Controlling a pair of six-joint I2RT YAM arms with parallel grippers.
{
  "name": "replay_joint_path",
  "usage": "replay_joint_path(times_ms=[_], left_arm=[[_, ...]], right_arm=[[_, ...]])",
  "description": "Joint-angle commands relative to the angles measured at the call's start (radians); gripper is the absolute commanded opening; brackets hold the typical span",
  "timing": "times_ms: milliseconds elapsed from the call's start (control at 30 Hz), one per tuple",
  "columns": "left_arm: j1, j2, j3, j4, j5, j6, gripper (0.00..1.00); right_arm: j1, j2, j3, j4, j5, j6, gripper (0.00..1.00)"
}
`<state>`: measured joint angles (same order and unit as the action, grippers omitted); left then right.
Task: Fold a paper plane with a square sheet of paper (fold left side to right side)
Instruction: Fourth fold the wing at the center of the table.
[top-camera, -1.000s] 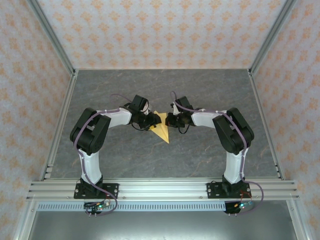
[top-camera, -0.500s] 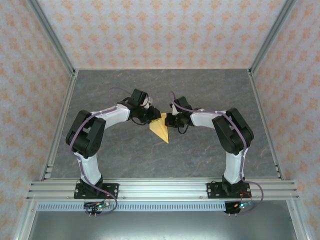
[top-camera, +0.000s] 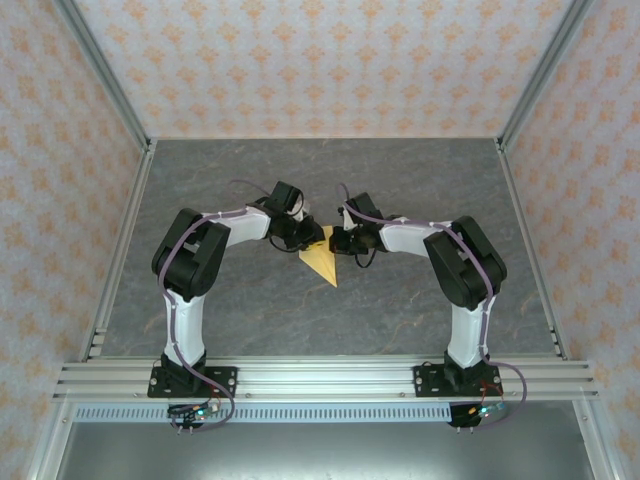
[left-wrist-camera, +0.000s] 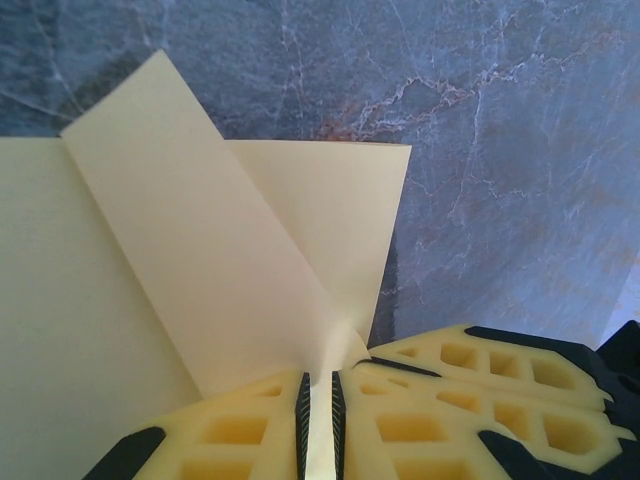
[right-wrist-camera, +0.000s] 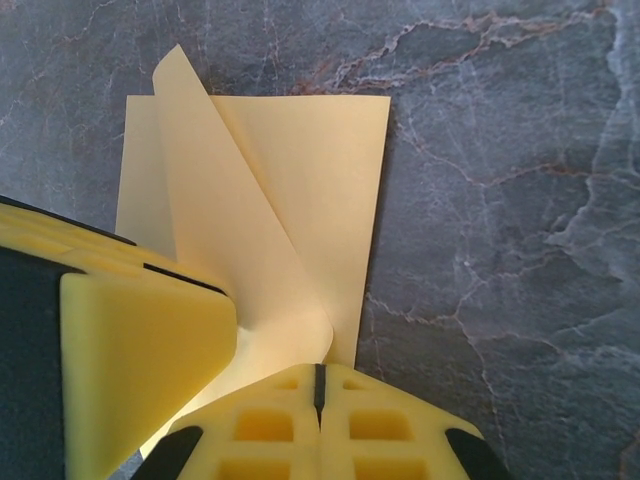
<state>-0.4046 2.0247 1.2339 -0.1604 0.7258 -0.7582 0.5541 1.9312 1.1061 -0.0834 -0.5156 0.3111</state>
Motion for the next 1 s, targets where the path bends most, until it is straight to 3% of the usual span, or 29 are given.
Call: replay_joint_path(times_ms=[0, 600, 733, 867, 967], left_arm=[[-0.004, 0.001, 0.019, -0.020, -0.009, 0.012, 0.16], [-0.005, 0.025, -0.065, -0.054, -0.085, 0.017, 0.16], [-0.005, 0.032, -0.082, -0.043, -0.087, 0.014, 0.16], [-0.004, 0.034, -0.089, -0.044, -0.092, 0.016, 0.15], [-0.005, 0.035, -0.090, -0.041, -0.091, 0.015, 0.15]], right_arm=[[0.021, 0.045, 0.005, -0.086, 0.034, -0.023, 0.04], [0.023, 0.033, 0.044, -0.085, 0.006, -0.022, 0.07], [0.019, -0.021, 0.071, -0.104, 0.018, -0.020, 0.14], [0.012, -0.096, 0.081, -0.146, 0.055, -0.025, 0.29], [0.012, -0.150, 0.071, -0.179, 0.071, -0.034, 0.35]])
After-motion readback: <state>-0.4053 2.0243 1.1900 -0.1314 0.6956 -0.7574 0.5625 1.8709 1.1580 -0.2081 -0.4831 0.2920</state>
